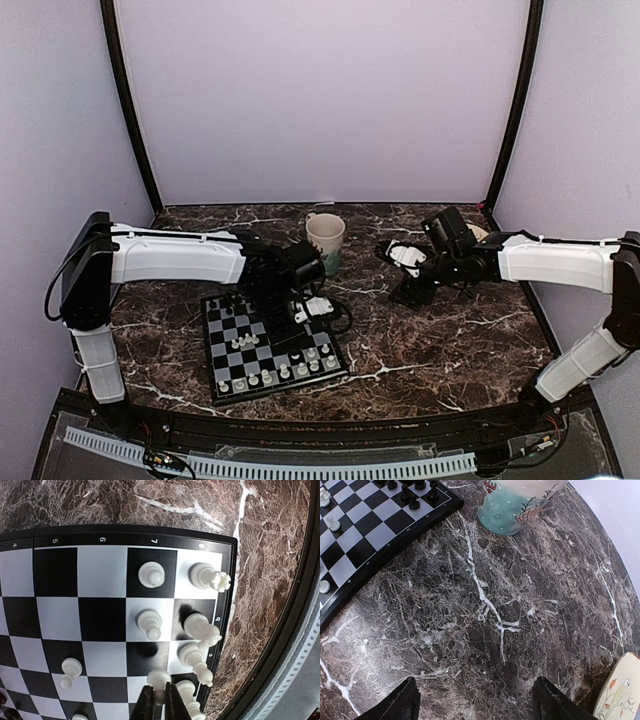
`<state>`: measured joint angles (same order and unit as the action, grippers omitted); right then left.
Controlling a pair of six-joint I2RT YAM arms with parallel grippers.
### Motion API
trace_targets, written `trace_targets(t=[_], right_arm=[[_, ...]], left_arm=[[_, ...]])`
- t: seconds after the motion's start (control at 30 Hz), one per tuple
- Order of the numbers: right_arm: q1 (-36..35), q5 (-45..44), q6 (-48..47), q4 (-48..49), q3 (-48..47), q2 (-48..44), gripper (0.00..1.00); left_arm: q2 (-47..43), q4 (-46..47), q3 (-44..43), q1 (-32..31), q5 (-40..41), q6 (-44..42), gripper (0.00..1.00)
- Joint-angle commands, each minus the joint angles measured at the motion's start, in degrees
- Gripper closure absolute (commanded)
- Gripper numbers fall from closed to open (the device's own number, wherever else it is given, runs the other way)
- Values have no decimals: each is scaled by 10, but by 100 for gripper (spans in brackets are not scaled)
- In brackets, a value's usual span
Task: Set up the chess pieces on the board
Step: Place the pawn at f2.
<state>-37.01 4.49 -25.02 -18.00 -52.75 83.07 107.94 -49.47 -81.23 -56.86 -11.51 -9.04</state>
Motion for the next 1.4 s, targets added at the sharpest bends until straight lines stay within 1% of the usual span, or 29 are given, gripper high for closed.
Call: trace_targets(t=[0.0, 0.53, 0.8, 0.93, 1.07, 1.17, 1.37], right_arm=[[2, 4, -6, 2, -15, 2, 23], [2, 9, -8, -1, -16, 10, 23], [2, 10, -8, -4, -18, 12, 23], [1, 14, -10, -8, -18, 12, 22], [2, 25, -11, -10, -17, 10, 22], [2, 24, -11, -10, -19, 13, 22], [2, 23, -12, -11, -19, 15, 22]], left_arm=[[8, -10, -16, -2, 6, -12, 98], [33, -3, -19, -2, 14, -19, 98], [32, -4, -22, -2, 16, -19, 83], [15, -7, -34, -2, 12, -19, 78], [-8, -10, -52, -2, 20, -18, 74], [-23, -6, -54, 0, 46, -15, 72], [-22, 11, -36, 34, 89, 22, 68]])
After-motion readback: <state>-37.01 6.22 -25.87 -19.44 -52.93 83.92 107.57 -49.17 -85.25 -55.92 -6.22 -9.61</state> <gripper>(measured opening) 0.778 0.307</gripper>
